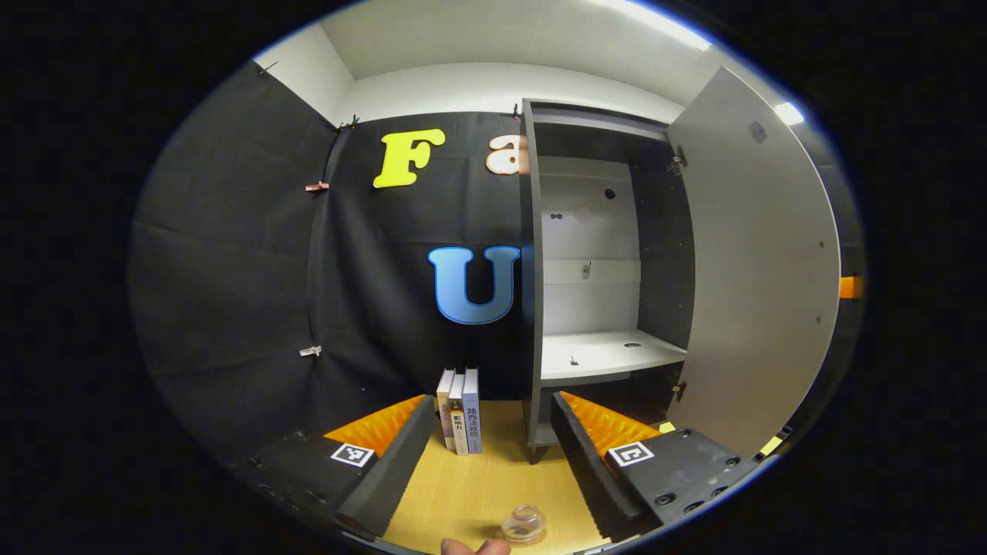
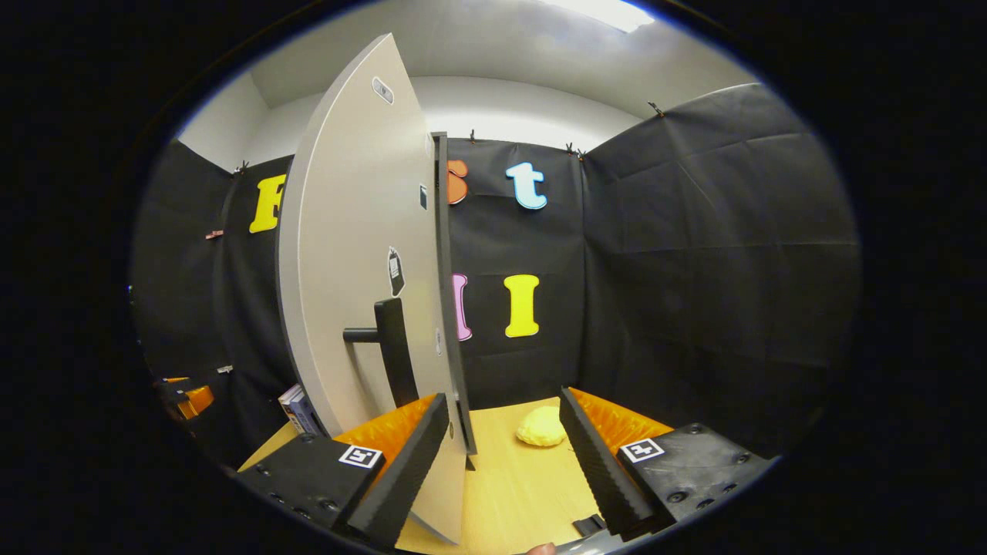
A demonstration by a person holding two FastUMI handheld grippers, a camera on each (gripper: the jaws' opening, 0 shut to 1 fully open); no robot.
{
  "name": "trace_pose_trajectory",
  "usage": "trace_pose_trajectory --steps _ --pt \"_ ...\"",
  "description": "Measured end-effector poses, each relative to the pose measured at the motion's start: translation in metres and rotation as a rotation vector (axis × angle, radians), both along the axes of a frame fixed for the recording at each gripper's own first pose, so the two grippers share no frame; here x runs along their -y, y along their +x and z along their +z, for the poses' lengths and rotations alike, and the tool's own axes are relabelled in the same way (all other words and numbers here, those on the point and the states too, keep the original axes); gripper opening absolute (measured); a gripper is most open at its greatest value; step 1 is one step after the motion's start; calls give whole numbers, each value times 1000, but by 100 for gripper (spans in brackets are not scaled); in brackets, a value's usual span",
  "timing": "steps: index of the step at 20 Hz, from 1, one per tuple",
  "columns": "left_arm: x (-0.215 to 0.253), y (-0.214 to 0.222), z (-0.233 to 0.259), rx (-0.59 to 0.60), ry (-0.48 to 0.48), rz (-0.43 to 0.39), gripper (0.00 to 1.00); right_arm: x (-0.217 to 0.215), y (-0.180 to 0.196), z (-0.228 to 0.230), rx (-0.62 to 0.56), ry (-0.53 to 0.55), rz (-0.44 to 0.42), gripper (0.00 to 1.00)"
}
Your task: Open the cabinet door with the right hand, grasp the bottle in the cabinet with the left hand and place it on the coaster, then close the cabinet door with the right hand.
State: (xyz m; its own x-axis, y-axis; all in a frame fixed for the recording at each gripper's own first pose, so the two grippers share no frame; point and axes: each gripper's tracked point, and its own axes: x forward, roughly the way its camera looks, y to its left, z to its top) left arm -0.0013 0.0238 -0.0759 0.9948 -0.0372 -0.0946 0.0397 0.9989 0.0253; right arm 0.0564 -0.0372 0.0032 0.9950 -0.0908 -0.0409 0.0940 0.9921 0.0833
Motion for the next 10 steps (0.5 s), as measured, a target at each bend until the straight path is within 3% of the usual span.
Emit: trace_pose_trajectory --steps 10 --pt "-8 -12 3 3 15 -8 92 -86 15 -8 -19 80 126 100"
